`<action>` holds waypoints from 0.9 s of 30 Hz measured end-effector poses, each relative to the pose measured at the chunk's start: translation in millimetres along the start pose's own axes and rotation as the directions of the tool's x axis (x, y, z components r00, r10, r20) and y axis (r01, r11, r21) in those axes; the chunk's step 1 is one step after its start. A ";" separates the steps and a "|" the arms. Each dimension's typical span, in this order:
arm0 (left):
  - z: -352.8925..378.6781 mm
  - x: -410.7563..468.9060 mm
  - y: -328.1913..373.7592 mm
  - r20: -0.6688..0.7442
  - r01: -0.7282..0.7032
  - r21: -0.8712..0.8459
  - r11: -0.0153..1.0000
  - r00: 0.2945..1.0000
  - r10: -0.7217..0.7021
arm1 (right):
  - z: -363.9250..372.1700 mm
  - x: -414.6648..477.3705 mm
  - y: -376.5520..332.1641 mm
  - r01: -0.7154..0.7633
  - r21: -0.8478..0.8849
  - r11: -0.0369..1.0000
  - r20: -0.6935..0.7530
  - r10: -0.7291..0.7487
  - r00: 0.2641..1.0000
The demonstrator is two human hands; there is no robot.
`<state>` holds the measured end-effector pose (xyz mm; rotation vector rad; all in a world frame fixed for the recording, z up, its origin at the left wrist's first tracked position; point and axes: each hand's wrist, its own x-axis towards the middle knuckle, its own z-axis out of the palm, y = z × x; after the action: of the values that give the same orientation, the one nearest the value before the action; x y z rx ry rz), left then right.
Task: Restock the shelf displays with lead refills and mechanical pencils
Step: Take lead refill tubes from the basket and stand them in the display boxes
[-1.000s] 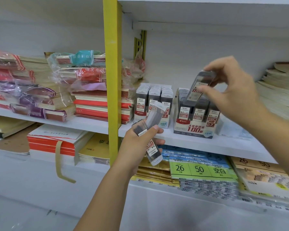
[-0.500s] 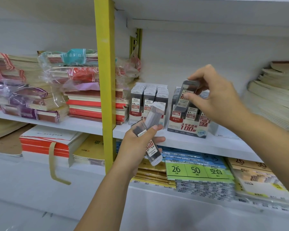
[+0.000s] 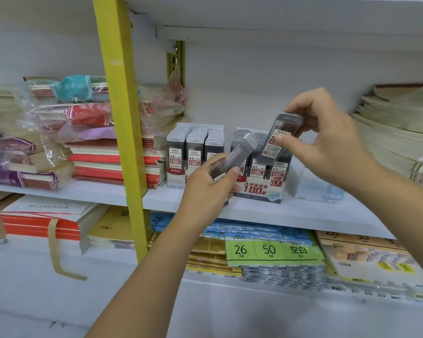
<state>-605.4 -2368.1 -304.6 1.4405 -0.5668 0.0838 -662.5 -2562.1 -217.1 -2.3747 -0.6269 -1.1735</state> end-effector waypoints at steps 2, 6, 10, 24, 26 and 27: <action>1.4 0.9 0.0 0.027 -0.037 0.061 0.997 0.999 0.035 | -6.1 -0.7 3.8 0.008 -0.009 1.000 -0.009 -0.008 1.000; 5.9 0.9 -1.1 0.082 -0.077 0.113 0.991 0.994 0.068 | -11.4 -5.5 9.0 0.011 -0.048 0.999 0.018 -0.010 1.000; 11.0 2.3 -4.2 0.125 -0.085 0.161 0.983 0.990 0.065 | -10.6 -13.1 12.6 0.031 -0.097 0.995 0.051 -0.026 0.998; 13.1 21.8 -4.4 0.109 0.011 0.192 0.981 0.994 -0.032 | -11.1 -7.7 27.9 0.014 -0.090 0.996 0.077 -0.007 0.997; 12.4 22.6 -5.4 0.103 0.023 0.173 0.985 0.994 -0.041 | -8.9 -8.2 29.4 -0.007 -0.048 0.999 0.090 0.011 0.996; 12.2 22.7 -5.5 0.099 0.029 0.164 0.986 0.994 -0.046 | -8.9 -8.0 30.0 -0.025 -0.020 0.999 0.087 0.026 0.996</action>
<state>-587.5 -2386.8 -299.9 1.6203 -0.6275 0.0266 -655.7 -2592.9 -223.6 -2.4534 -0.6143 -1.0746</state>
